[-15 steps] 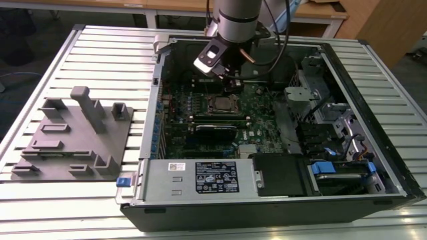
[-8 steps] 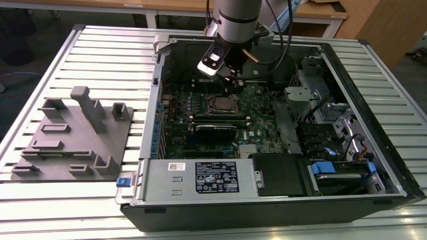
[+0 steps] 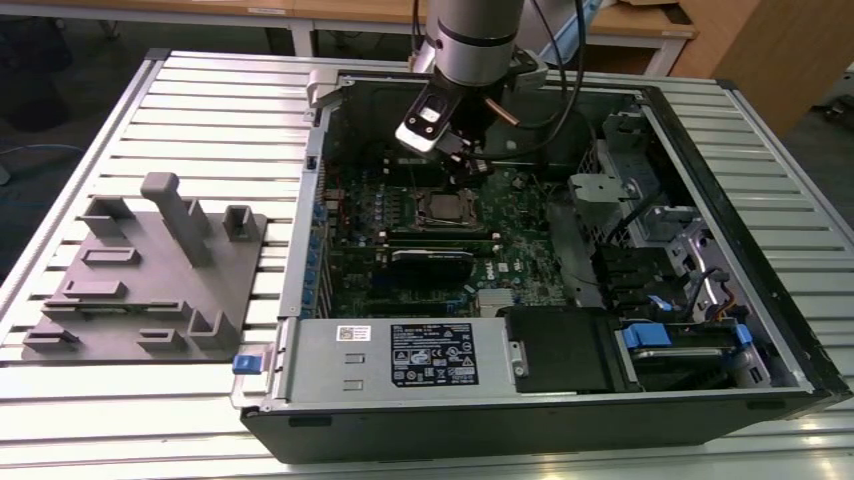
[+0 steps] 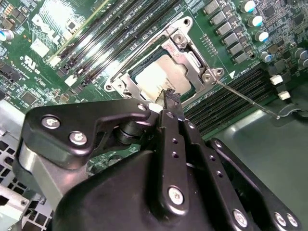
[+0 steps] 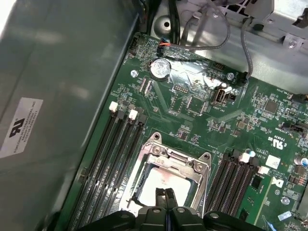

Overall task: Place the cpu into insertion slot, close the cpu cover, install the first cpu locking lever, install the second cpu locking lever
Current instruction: 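Close the cpu cover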

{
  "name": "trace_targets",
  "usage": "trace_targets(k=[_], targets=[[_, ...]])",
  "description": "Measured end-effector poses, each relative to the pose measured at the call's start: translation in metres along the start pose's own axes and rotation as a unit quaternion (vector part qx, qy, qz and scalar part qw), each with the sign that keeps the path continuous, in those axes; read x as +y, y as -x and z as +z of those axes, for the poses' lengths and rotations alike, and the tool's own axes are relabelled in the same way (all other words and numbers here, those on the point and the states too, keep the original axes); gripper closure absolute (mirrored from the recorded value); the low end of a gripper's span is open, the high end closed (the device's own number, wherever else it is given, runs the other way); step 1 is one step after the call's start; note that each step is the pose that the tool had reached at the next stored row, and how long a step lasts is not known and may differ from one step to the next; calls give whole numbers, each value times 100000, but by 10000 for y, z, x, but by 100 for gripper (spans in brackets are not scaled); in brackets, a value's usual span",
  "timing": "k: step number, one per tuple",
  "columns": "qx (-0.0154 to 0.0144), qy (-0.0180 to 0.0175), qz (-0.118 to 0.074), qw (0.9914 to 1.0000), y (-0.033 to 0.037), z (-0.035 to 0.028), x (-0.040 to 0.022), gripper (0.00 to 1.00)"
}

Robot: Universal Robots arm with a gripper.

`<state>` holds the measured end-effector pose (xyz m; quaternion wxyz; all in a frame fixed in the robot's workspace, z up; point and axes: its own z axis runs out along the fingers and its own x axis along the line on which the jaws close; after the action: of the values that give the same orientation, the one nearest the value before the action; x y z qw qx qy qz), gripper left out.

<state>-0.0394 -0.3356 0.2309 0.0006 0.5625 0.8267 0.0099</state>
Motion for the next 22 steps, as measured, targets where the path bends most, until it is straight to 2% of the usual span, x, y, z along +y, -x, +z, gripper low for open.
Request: trace_targets(k=[3,5,8,11,14,16,19,22], targets=[[37,-22,-2187,99976,0,1,0,90],[64,-41,-3797,99928,0,1,0,90],[107,-70,-6428,99793,0,2,0,90],[155,-93,-9082,99587,0,4,0,90],[202,-123,-11825,99298,0,6,0,90],[232,-140,-13607,99070,0,7,0,90],[278,-167,-16303,98662,0,10,0,90],[324,-197,-19032,98172,0,13,0,90]])
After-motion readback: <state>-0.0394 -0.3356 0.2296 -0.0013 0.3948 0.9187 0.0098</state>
